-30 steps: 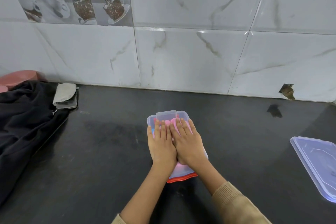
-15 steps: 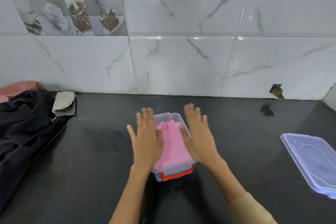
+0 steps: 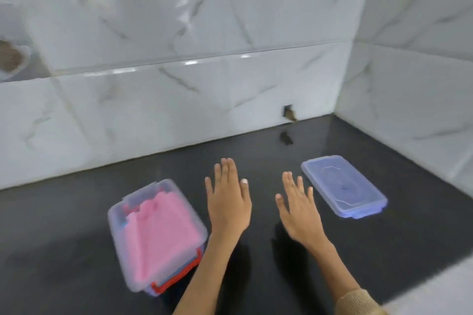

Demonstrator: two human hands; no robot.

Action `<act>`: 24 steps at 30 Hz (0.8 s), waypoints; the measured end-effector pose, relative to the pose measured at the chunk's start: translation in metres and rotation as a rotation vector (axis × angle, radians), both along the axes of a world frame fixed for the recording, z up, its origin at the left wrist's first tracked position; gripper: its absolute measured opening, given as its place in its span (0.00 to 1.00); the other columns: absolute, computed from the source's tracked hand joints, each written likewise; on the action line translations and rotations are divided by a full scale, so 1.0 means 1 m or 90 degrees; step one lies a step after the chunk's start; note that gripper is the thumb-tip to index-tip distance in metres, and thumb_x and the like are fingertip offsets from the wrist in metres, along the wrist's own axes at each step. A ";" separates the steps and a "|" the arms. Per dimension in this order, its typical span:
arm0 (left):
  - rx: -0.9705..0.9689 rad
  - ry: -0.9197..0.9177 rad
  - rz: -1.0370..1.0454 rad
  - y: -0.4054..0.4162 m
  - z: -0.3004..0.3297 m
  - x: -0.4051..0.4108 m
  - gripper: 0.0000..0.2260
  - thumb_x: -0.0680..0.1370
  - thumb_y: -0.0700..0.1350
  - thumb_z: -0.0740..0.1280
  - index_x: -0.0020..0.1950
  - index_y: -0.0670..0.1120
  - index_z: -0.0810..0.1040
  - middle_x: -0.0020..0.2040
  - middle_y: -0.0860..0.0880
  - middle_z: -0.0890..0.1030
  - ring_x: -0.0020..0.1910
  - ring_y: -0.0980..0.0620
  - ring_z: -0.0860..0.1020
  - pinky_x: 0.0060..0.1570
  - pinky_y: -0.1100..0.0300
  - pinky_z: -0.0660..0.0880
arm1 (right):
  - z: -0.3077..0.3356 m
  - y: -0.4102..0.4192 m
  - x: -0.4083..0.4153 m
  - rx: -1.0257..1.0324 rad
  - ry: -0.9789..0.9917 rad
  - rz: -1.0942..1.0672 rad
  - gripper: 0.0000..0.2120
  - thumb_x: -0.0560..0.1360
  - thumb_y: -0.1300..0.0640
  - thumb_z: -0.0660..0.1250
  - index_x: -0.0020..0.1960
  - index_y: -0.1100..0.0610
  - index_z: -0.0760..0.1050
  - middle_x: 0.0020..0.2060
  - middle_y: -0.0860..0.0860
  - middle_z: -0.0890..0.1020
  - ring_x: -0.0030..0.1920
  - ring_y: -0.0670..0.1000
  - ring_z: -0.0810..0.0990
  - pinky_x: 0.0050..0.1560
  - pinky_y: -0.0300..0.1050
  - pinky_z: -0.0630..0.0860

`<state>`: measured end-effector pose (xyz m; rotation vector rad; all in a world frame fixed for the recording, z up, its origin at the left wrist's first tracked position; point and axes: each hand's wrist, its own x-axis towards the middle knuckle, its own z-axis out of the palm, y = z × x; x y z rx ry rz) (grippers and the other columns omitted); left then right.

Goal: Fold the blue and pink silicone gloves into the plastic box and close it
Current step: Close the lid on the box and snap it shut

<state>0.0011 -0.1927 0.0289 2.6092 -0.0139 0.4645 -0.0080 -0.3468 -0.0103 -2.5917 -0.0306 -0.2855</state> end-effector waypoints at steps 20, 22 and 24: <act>-0.021 0.264 -0.108 -0.227 -0.087 0.060 0.31 0.81 0.54 0.48 0.76 0.37 0.41 0.78 0.41 0.46 0.78 0.47 0.44 0.75 0.51 0.40 | -0.036 -0.204 0.033 0.043 0.138 -0.325 0.23 0.82 0.54 0.48 0.76 0.59 0.54 0.74 0.54 0.62 0.76 0.57 0.53 0.75 0.56 0.47; -0.044 0.256 -0.119 -0.226 -0.088 0.060 0.29 0.82 0.51 0.49 0.76 0.38 0.41 0.79 0.42 0.46 0.78 0.47 0.45 0.75 0.52 0.40 | -0.040 -0.195 0.036 0.100 0.104 -0.337 0.21 0.82 0.56 0.49 0.74 0.59 0.60 0.71 0.55 0.67 0.74 0.58 0.60 0.74 0.55 0.53; -0.111 0.245 -0.127 -0.222 -0.087 0.060 0.28 0.82 0.48 0.50 0.76 0.38 0.43 0.79 0.42 0.48 0.78 0.47 0.46 0.75 0.53 0.40 | -0.042 -0.184 0.034 0.149 0.066 -0.350 0.20 0.82 0.57 0.51 0.72 0.59 0.63 0.69 0.55 0.70 0.69 0.57 0.68 0.68 0.53 0.65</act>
